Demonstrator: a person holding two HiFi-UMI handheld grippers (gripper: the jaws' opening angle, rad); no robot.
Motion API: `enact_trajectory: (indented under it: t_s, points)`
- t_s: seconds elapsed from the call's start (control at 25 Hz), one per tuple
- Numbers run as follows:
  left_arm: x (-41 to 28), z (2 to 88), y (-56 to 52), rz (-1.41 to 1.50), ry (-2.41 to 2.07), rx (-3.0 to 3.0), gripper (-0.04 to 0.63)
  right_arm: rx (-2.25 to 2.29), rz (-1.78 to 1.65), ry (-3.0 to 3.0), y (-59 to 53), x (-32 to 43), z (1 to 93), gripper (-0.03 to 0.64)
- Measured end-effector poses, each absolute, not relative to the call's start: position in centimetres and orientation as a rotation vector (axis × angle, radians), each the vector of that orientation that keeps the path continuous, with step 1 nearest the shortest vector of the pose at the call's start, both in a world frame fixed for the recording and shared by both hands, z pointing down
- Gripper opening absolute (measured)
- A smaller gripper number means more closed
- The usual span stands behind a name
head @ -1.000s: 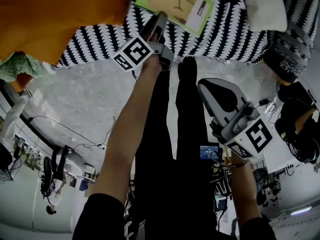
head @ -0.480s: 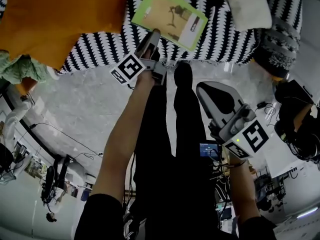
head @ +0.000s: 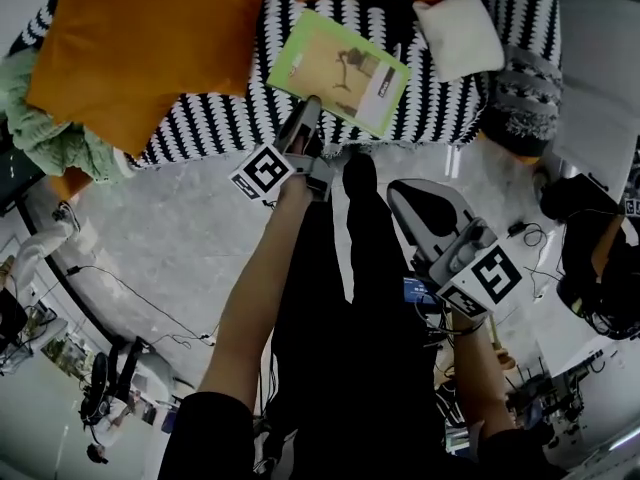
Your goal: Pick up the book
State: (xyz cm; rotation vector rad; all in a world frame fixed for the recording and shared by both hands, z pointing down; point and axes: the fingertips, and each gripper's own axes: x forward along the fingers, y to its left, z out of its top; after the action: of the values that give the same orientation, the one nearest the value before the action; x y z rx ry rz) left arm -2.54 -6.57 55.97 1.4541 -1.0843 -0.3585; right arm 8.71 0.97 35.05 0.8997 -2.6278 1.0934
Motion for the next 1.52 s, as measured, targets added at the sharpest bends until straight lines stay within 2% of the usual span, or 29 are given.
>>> enact_trajectory:
  t_s: [0.4,1.08,1.52]
  points:
    - [-0.9,47.7,-5.5,-0.373,-1.08,1.493,0.135,0.949,1.003,-2.708,0.6,11.0,28.6,0.017]
    - [2.6,34.3,-1.4,-0.633,-0.948,1.395,0.135,1.006,0.842,-2.836,-0.6,14.7,20.2,0.017]
    - [3.2,30.3,2.6,-0.691,-0.892,1.365,0.135,1.073,0.876,-2.856,1.2,16.8,18.5,0.017]
